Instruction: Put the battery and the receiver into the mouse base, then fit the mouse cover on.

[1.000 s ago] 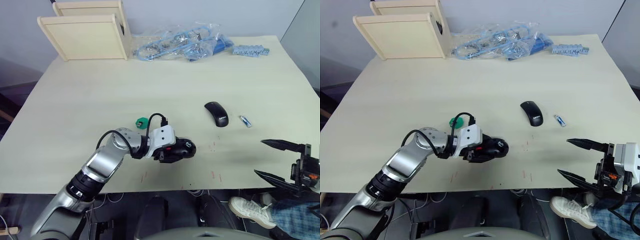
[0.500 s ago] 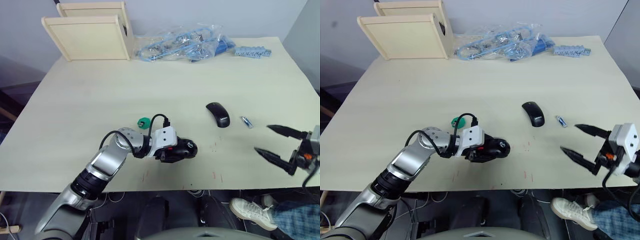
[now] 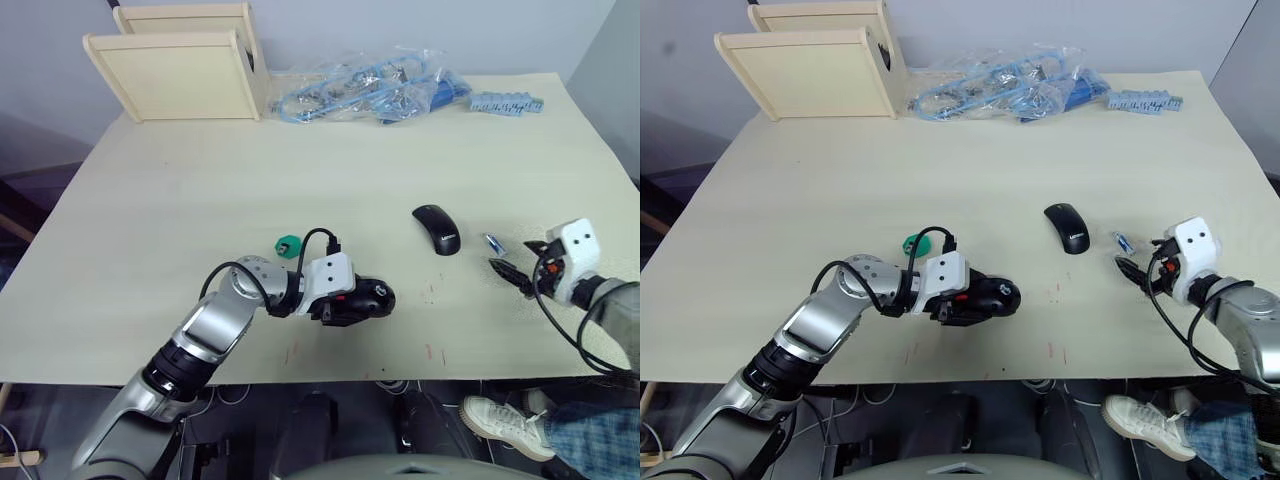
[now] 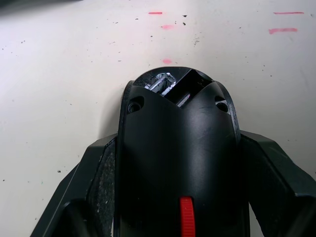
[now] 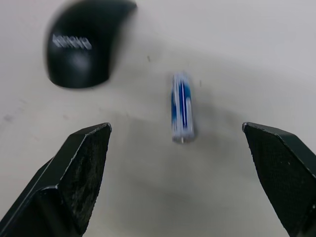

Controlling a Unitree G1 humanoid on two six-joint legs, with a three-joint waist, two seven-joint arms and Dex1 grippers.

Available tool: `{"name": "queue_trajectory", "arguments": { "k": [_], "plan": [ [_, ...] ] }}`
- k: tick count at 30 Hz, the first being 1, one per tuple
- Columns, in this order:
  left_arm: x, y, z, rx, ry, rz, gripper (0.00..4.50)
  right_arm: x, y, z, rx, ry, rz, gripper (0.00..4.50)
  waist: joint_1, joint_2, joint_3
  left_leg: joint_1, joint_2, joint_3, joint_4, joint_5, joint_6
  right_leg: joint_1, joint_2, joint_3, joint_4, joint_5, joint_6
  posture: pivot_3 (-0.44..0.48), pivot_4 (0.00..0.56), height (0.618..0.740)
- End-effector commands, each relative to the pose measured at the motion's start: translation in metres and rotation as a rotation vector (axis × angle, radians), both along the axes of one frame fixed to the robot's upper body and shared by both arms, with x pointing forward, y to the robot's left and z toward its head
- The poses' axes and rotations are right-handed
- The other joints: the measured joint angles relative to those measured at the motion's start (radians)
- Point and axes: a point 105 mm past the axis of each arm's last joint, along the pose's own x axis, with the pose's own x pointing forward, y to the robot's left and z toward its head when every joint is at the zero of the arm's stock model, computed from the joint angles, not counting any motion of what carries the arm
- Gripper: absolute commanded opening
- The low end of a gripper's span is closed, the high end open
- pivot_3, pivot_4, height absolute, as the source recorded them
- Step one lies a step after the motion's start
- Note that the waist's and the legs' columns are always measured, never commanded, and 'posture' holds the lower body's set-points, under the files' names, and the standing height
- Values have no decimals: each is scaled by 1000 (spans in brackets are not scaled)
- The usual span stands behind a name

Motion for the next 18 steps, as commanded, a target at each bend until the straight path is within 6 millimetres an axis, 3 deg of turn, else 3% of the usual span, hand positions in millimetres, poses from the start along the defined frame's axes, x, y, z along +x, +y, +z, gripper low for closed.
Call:
{"name": "queue_trajectory", "arguments": {
  "k": [1,4,18],
  "plan": [
    [-8,-5,-8,16,35,-20,2939,8,-1,9,-4,-59,-19,3627,-1,0,0,0,0,0,0,0,0,0,0,0,0,0,0,0,150,740],
    [-8,-5,-7,15,35,-19,2939,10,-2,6,-13,-65,-35,2212,-1,0,0,0,0,0,0,0,0,0,0,0,0,0,0,0,150,740],
    [-10,-6,-7,17,37,-21,2939,17,7,4,29,-75,-57,2212,-2,0,0,0,0,0,0,0,0,0,0,0,0,0,0,0,150,740]
  ]
}}
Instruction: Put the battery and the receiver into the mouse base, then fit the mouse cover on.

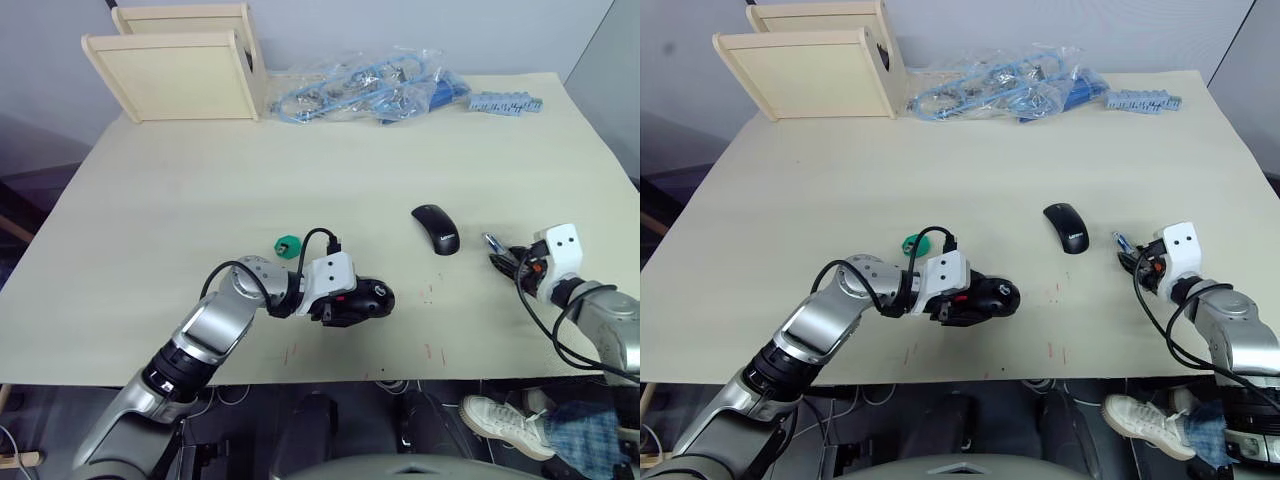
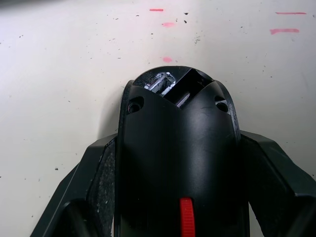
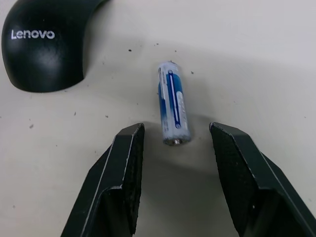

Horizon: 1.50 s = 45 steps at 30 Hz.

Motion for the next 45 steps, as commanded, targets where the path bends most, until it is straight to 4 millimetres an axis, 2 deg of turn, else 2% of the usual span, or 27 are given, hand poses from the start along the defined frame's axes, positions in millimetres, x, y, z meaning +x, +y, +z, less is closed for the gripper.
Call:
{"name": "queue_trajectory", "arguments": {
  "k": [1,4,5,6,8,9,13,18,24,27,31,37,40,45],
  "plan": [
    [-9,-5,-8,11,27,-33,2939,5,0,11,-7,-37,-5,2212,0,0,0,0,0,0,0,0,0,0,0,0,0,0,0,0,150,740],
    [-10,-7,-8,7,27,-36,2939,7,1,11,-4,-34,-5,2212,0,0,0,0,0,0,0,0,0,0,0,0,0,0,0,0,150,740],
    [-10,-7,-8,6,27,-37,2939,8,2,11,1,-36,-3,1693,0,0,0,0,0,0,0,0,0,0,0,0,0,0,0,0,150,740],
    [-10,-7,-8,5,27,-37,2939,8,3,12,5,-37,1,1421,1,0,0,0,0,0,0,0,0,0,0,0,0,0,0,0,150,740],
    [-10,-7,-8,4,27,-38,2939,9,4,13,4,-41,6,302,1,0,0,0,0,0,0,0,0,0,0,0,0,0,0,0,150,740],
    [-10,-7,-8,4,29,-37,2939,9,4,13,4,-42,9,58,1,0,0,0,0,0,0,0,0,0,0,0,0,0,0,0,150,740],
    [-9,-7,-8,3,29,-34,2939,4,6,20,3,-50,44,65,1,0,0,0,0,0,0,0,0,0,0,0,0,0,0,0,150,740],
    [-9,-6,-9,5,30,-31,2939,-17,11,47,-54,-82,162,65,2,1,0,0,0,0,0,0,0,0,0,0,0,0,0,0,150,740],
    [-8,-3,-8,11,29,-34,2939,-61,39,73,-159,32,363,65,0,3,0,-1,0,-1,0,0,0,0,0,-1,0,0,0,0,150,740],
    [-8,-2,-8,15,28,-37,2939,-74,48,76,-205,127,389,65,0,2,0,-1,0,-2,0,0,0,0,0,-1,0,0,0,0,150,740],
    [-8,-1,-8,19,29,-42,2939,-94,72,81,-193,257,531,65,0,1,0,-1,0,-3,0,0,0,0,0,-2,-1,0,0,0,150,740],
    [-8,-1,-8,25,30,-46,2939,-87,100,90,-178,316,579,65,-3,1,1,-2,0,-4,0,0,0,0,0,-3,-2,0,0,0,150,740],
    [-9,0,-7,27,32,-47,2939,-92,116,86,-193,374,667,65,2,1,1,-3,0,-6,0,0,0,0,0,-6,-2,0,0,0,150,740],
    [-9,0,-7,28,33,-46,2939,-92,130,83,-155,432,718,65,0,0,1,-4,-1,-7,0,0,0,-1,-1,-5,-2,0,0,0,150,740]
  ]
}}
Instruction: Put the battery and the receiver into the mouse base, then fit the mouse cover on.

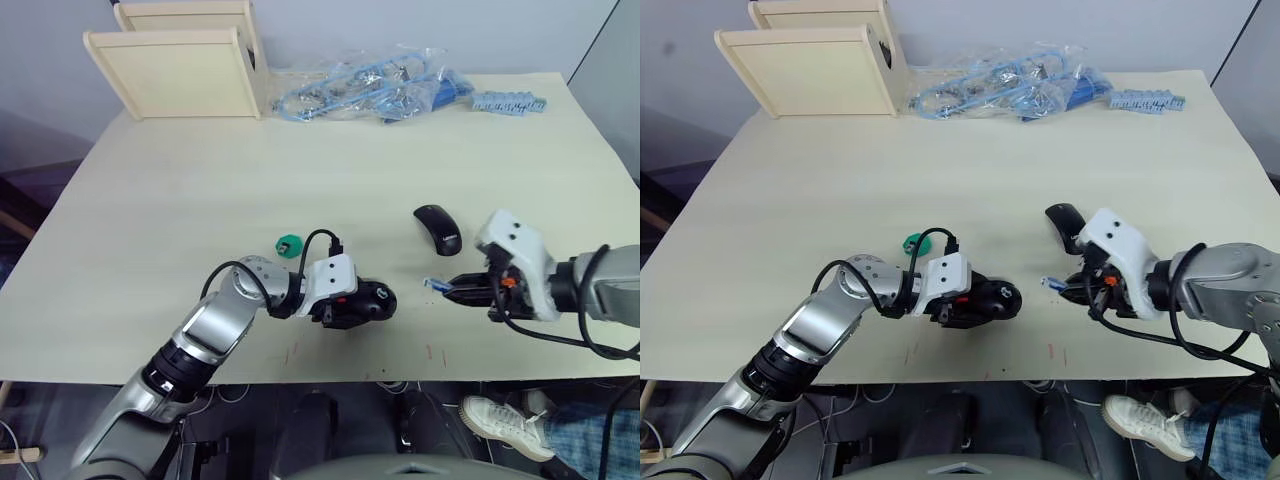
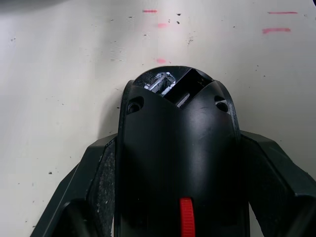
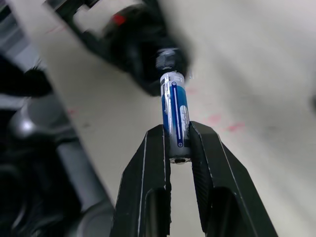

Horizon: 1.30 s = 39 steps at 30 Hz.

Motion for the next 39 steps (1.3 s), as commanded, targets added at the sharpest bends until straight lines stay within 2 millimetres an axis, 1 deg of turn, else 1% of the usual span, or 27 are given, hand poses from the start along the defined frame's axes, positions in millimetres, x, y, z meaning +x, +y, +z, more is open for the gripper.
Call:
{"name": "queue_trajectory", "arguments": {
  "k": [1,6,12,16,20,27,30,39],
  "plan": [
    [-8,0,-8,24,40,-23,2939,0,6,2,7,22,9,65,0,0,0,0,0,0,0,0,0,0,0,0,0,0,0,0,150,740],
    [-9,0,-9,25,45,-27,2939,9,19,-14,-21,89,-17,65,-2,0,0,0,0,0,0,0,0,0,0,0,1,0,0,0,150,740],
    [-11,-1,-9,28,51,-26,2939,19,30,-26,-23,138,-85,65,-2,0,0,-3,0,0,0,0,0,-3,0,0,1,0,0,0,150,740],
    [-12,-1,-9,30,53,-23,2939,21,34,-29,-19,156,-112,65,-3,0,0,-4,0,0,0,0,0,-5,0,0,1,0,0,0,150,740],
    [-12,-1,-9,34,55,-23,2939,22,46,-31,12,194,-144,65,-5,0,0,-5,0,0,0,0,0,-6,0,0,2,0,0,0,150,740],
    [-11,-1,-9,36,55,-20,2939,21,54,-32,17,229,-185,65,-5,0,0,-8,0,-1,1,0,0,-8,0,-1,2,0,0,0,150,740],
    [-12,-2,-9,36,56,-20,2939,21,57,-36,11,241,-204,65,-4,0,0,-11,0,-1,1,0,0,-11,0,0,2,0,0,0,150,740],
    [-12,-2,-9,35,57,-19,2939,23,65,-47,5,275,-233,65,-5,0,0,-11,0,-1,1,0,0,-11,0,0,2,0,0,0,150,740]
  ]
}}
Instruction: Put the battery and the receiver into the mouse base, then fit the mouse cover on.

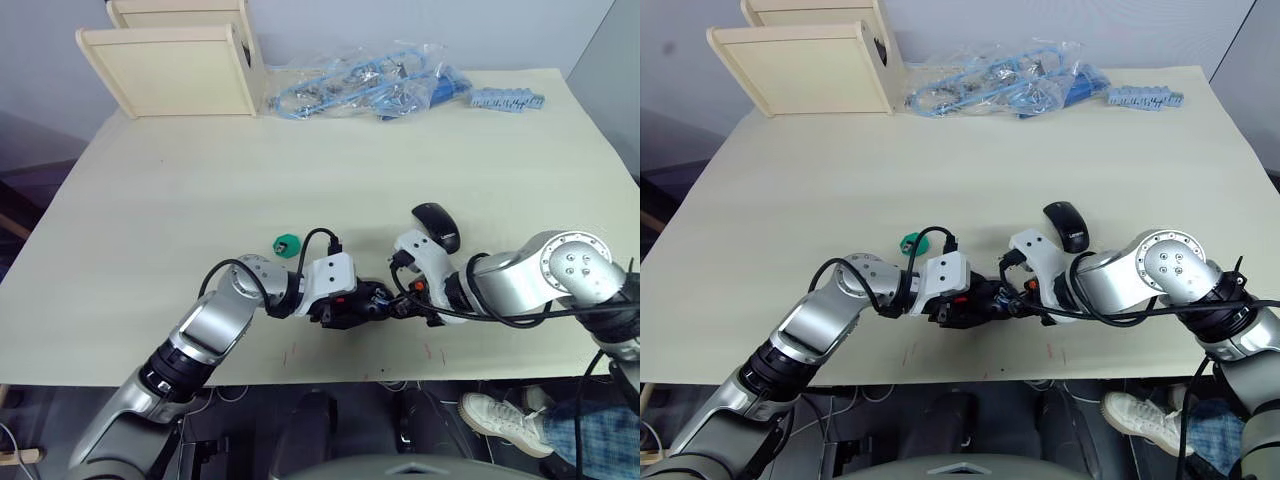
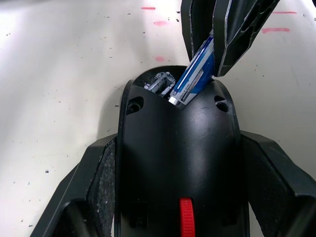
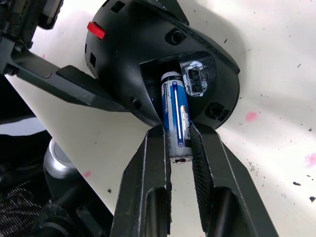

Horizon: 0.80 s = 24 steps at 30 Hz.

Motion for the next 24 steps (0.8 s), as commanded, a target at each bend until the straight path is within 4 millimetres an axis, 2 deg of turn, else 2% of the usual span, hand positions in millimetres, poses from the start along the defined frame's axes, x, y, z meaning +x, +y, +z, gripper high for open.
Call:
{"name": "queue_trajectory", "arguments": {
  "k": [1,5,7,8,10,14,18,22,24],
  "plan": [
    [-9,-3,-10,21,39,-26,2939,-1,8,0,18,12,9,65,-1,0,0,0,0,0,0,0,0,0,0,0,0,0,0,0,150,740],
    [-10,-3,-11,19,41,-23,2939,-1,11,-2,11,21,12,65,-3,0,-1,2,0,0,0,0,0,0,1,1,2,0,0,0,150,740],
    [-10,-4,-11,17,42,-22,2939,1,9,-2,-3,11,9,1143,-3,0,-1,2,1,0,0,0,0,0,1,1,2,0,-1,0,150,740],
    [-10,-4,-11,16,42,-21,2939,2,7,-1,-4,4,0,1541,-3,0,-2,2,1,0,0,0,0,0,1,1,2,0,-1,0,150,740],
    [-9,-4,-11,15,43,-17,2939,5,2,6,18,-16,-22,2704,-2,0,-2,2,1,0,0,0,0,0,1,1,2,0,-1,0,150,740],
    [-10,-4,-11,14,44,-16,2939,2,-6,13,23,-34,-4,4475,3,0,-1,2,0,0,0,0,0,0,1,1,2,0,0,0,150,740],
    [-10,-4,-11,11,45,-14,2939,-12,-12,26,24,-181,93,4475,4,1,-1,-2,0,0,0,0,0,-2,0,0,0,0,0,0,150,740],
    [-11,-4,-11,12,45,-14,2939,-19,-14,26,63,-261,112,4475,5,1,-1,-3,0,-2,0,0,0,-1,0,0,-2,0,0,0,150,740],
    [-9,-3,-11,13,42,-10,2939,-24,-8,33,199,-333,119,4475,3,1,-1,-2,0,-1,0,0,0,-1,0,0,-1,0,0,0,150,740]
  ]
}}
